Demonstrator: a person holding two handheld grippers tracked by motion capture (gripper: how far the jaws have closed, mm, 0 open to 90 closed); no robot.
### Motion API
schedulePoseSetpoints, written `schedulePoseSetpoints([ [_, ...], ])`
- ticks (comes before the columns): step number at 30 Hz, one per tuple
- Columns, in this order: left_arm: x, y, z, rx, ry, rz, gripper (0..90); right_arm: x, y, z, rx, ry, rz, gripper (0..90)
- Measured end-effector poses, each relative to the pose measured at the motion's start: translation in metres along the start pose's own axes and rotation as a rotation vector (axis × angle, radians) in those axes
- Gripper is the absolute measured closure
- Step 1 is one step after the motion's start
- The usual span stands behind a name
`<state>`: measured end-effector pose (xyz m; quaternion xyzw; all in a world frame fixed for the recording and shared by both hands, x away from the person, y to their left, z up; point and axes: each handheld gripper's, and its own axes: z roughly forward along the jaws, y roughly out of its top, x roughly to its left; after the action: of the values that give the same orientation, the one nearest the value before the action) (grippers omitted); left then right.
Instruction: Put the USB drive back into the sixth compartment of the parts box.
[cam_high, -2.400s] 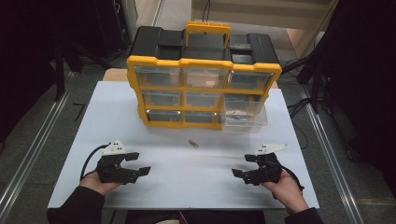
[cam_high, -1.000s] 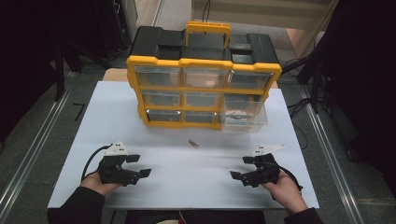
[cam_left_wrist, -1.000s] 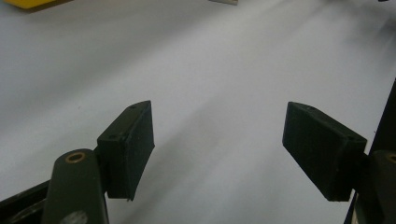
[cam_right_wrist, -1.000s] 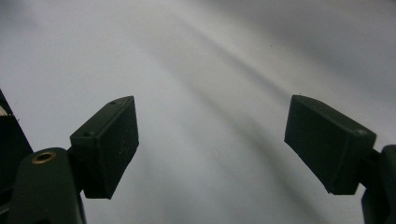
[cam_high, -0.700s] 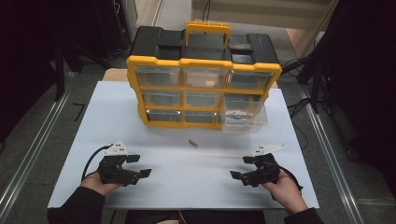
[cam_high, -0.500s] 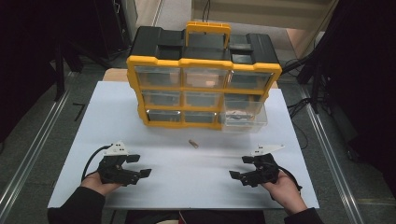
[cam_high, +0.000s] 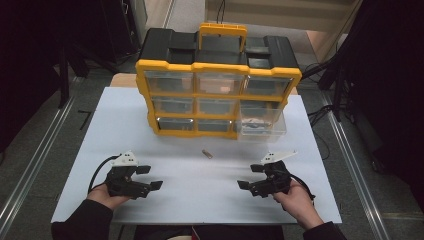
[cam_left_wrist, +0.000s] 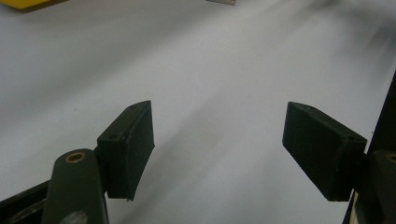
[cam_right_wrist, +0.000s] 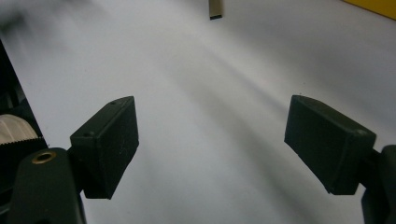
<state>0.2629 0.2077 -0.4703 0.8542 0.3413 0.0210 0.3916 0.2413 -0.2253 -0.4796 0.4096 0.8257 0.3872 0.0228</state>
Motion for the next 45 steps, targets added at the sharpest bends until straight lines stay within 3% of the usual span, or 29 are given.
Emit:
schedulePoseSetpoints([
  [6, 0.000, 0.000, 0.000, 0.003, 0.007, -0.004, 26.0, 0.003, 0.006, 0.004, 0.010, 0.019, -0.007, 16.0],
  [21, 0.001, -0.001, 0.000, -0.002, 0.010, -0.011, 26.0, 0.026, 0.018, 0.019, 0.008, 0.042, -0.036, 16.0],
  [30, 0.001, -0.001, 0.000, -0.001, 0.009, -0.006, 26.0, 0.038, 0.026, 0.029, 0.041, 0.053, -0.070, 16.0],
  [45, 0.000, -0.001, 0.000, 0.002, 0.010, -0.003, 26.0, 0.042, 0.037, 0.038, 0.052, 0.055, -0.054, 16.0],
])
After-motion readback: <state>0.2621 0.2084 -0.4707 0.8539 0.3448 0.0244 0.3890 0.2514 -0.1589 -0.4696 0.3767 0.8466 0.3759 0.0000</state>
